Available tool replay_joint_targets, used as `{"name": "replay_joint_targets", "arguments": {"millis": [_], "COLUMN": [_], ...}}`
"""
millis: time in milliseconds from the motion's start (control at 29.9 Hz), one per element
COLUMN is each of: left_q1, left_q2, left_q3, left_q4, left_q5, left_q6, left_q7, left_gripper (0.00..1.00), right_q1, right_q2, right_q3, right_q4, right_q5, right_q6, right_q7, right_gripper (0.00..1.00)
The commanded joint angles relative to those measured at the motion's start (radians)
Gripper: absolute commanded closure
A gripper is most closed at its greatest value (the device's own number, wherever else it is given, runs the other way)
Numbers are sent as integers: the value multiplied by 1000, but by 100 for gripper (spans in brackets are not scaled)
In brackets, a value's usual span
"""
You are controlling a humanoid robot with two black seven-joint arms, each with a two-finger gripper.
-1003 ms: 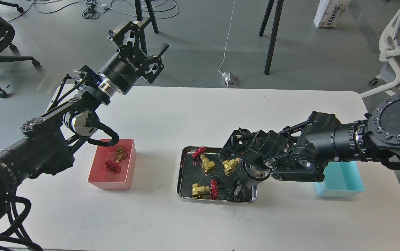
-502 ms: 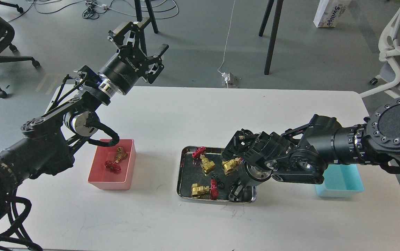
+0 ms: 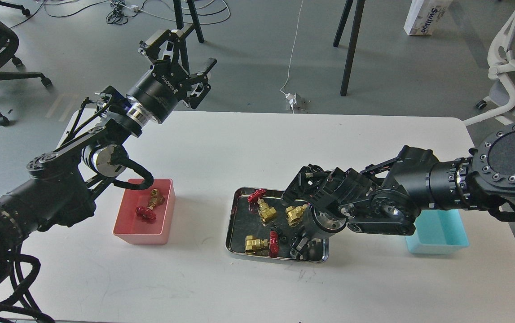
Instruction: Place valve in pink box and gear in blue box
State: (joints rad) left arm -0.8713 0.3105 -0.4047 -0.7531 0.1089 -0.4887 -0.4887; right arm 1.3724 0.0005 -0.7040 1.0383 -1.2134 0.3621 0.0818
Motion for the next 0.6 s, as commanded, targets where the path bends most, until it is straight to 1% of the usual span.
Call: {"name": "replay_joint_targets", "arguments": {"millis": [0, 134, 201, 334, 435, 568], "left_q1": [0, 0, 0, 2, 2, 0], "left_q2": [-1, -1, -1, -1, -4, -40], "left_q3": [1, 1, 1, 1, 1, 3], "left_q4": [0, 0, 0, 0, 1, 17], "left_q5": [0, 2, 0, 1, 2, 3], "left_q6": [0, 0, 0, 0, 0, 0], "left_q7": [0, 0, 0, 0, 0, 0], "left_gripper": [20, 20, 20, 20, 20, 20], "right_q1": [20, 79, 109, 125, 106, 59], "right_q2": [0, -5, -103, -370, -584, -791], "right_q3": [37, 78, 112, 181, 195, 198], "right_q4": [20, 83, 127, 172, 201, 282], "right_q5": [37, 78, 95, 104, 103, 98], "right_q6": [0, 0, 0, 1, 1, 1], "right_q7": [0, 0, 0, 0, 1, 3], "right_gripper": [85, 85, 85, 85, 85, 85]}}
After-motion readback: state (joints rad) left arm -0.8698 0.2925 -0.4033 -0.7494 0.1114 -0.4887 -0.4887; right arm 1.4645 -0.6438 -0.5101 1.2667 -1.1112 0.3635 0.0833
